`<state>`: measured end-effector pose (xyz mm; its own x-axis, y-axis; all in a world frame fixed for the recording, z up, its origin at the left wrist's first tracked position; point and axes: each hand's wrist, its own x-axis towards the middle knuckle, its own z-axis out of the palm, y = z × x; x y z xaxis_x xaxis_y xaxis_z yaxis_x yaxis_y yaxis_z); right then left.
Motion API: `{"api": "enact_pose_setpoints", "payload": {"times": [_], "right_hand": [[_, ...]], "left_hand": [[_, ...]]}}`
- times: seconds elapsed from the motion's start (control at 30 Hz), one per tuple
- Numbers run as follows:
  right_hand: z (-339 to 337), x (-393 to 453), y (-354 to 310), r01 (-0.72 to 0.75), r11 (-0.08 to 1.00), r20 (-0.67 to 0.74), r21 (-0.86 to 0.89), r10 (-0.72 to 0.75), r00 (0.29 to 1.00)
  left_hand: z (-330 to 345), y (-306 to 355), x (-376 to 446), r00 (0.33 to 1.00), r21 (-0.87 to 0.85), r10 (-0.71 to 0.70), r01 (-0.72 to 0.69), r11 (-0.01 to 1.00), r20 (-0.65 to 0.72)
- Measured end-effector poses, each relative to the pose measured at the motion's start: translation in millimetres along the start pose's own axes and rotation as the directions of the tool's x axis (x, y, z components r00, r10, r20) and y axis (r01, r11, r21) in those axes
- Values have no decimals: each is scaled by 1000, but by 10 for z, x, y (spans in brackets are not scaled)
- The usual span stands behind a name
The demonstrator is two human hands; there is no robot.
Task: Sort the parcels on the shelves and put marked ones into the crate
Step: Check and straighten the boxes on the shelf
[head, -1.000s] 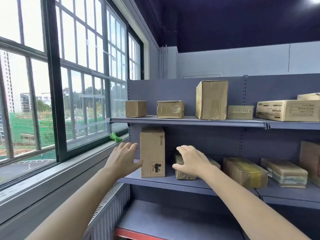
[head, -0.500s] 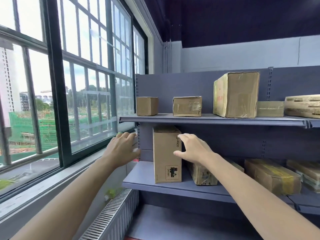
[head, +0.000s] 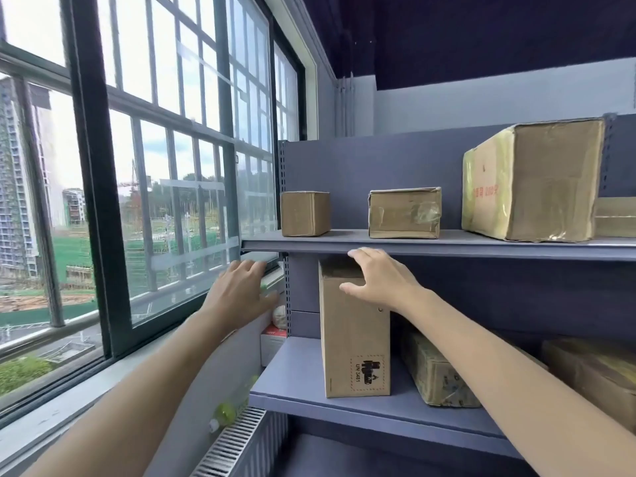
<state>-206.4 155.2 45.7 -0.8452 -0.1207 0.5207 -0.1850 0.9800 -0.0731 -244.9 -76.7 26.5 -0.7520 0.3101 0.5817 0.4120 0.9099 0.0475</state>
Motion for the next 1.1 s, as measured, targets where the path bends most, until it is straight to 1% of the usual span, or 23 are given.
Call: {"api": "enact_pose_setpoints", "payload": {"times": [0.37,0.53,0.8,0.87,0.97,1.1], "right_hand": [[145,1019,308,47,998,-89,46,-43,995],[272,1433,351,37,999,-91,40,-33,995],[526,2073,303,-67,995,-133,77,77,988],[578,2217,281,-93,992,-141,88,105,984],[642,2422,255,-137,986,-157,100,151,976],[714,2593,230,-231,966,-116,113,244,963]], "left_hand": [[282,-149,985,996,25,-1,3,1000,-84],[446,-380,1363,995,-12,2,-4,1000,-103],[618,-750,2140,978,-122,31,-57,991,-207],[681,-828,2363,978,-152,14,-46,987,-206],[815,-909,2675,983,-246,-1,-45,968,-183],[1014,-916,2896,997,-373,-34,5,928,-70]]}}
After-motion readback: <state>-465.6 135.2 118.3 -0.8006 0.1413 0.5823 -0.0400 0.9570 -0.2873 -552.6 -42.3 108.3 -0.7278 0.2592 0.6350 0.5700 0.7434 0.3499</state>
